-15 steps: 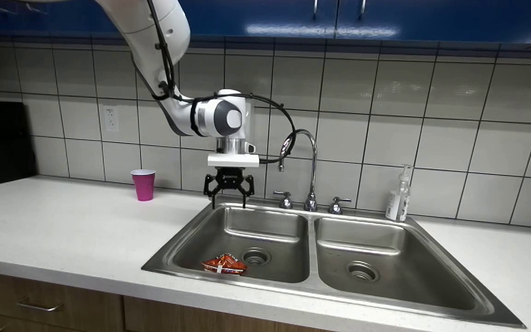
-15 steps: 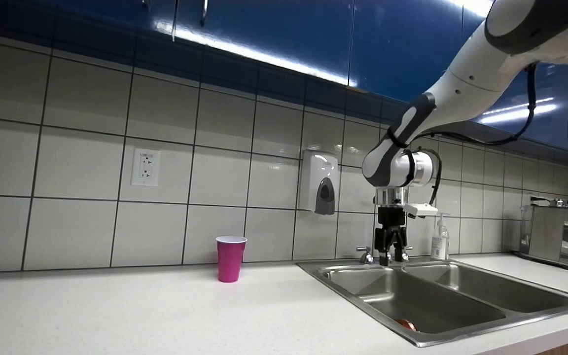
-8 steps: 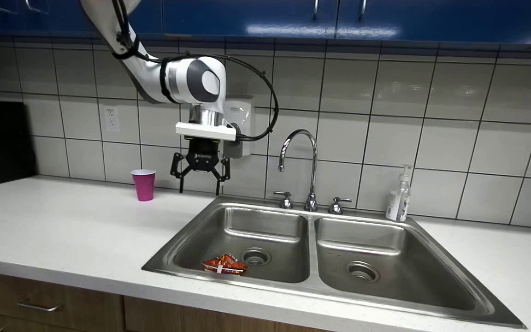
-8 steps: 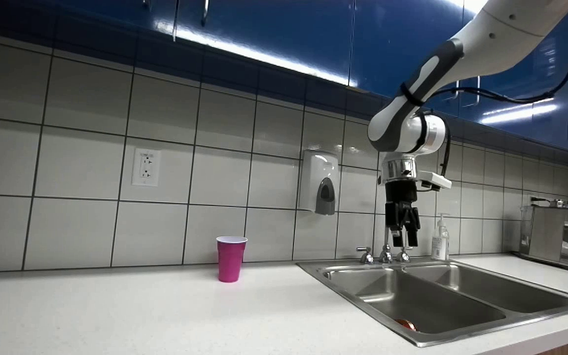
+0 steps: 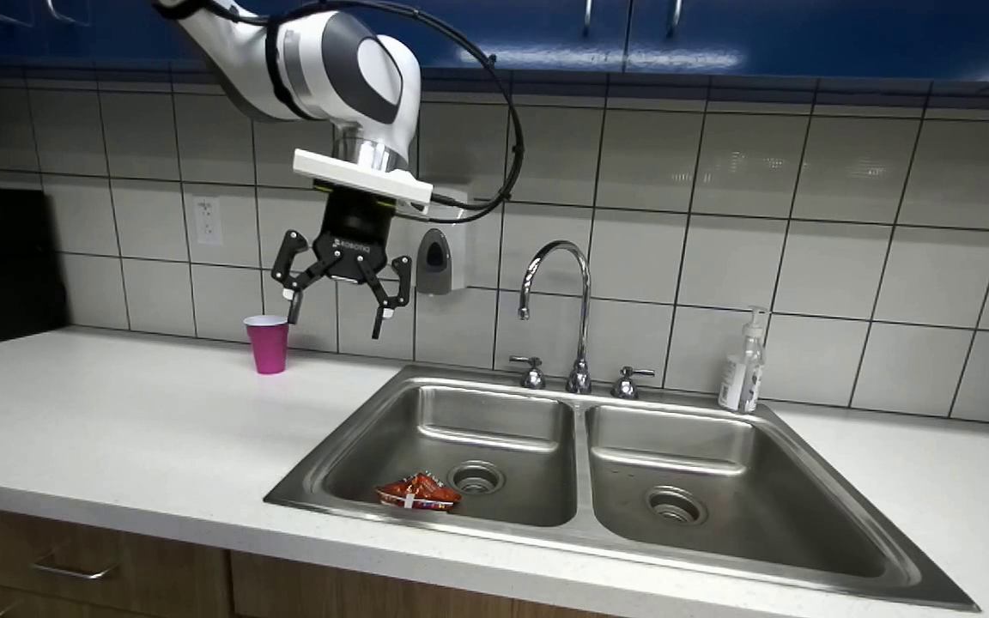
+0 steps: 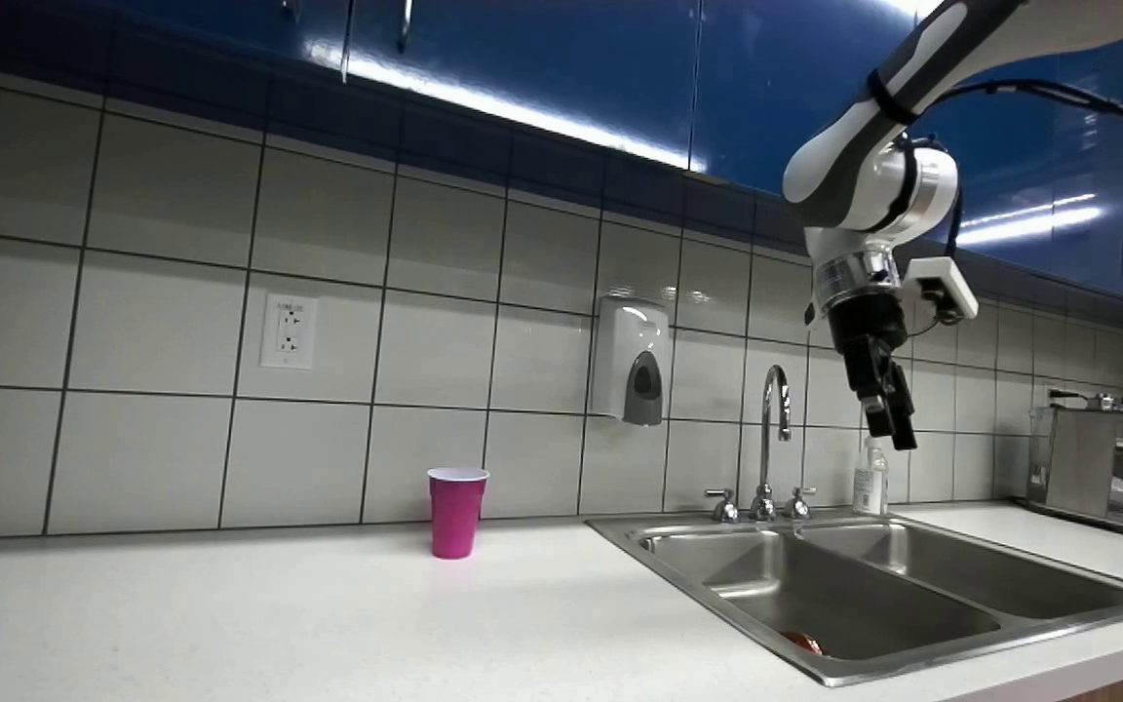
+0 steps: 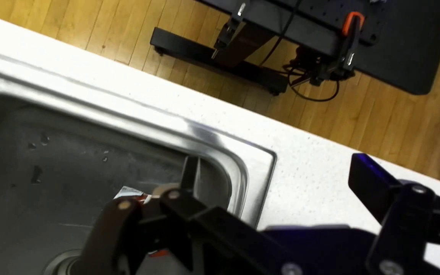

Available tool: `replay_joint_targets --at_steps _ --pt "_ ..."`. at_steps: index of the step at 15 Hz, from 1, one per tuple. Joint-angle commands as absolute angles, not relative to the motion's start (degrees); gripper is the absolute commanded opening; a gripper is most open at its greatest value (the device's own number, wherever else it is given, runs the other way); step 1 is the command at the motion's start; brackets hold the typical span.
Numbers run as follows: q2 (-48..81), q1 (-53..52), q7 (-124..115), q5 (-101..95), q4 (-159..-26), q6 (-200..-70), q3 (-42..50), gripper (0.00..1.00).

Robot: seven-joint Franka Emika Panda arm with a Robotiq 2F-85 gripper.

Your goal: Put the snack packet in the sink on the left

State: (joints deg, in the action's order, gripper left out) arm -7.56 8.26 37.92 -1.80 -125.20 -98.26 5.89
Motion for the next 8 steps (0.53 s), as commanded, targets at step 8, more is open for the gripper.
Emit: replay_joint_targets --at_steps 8 --pt "-16.41 7.25 44.72 -1.95 -128.61 -91.23 10.75 1.0"
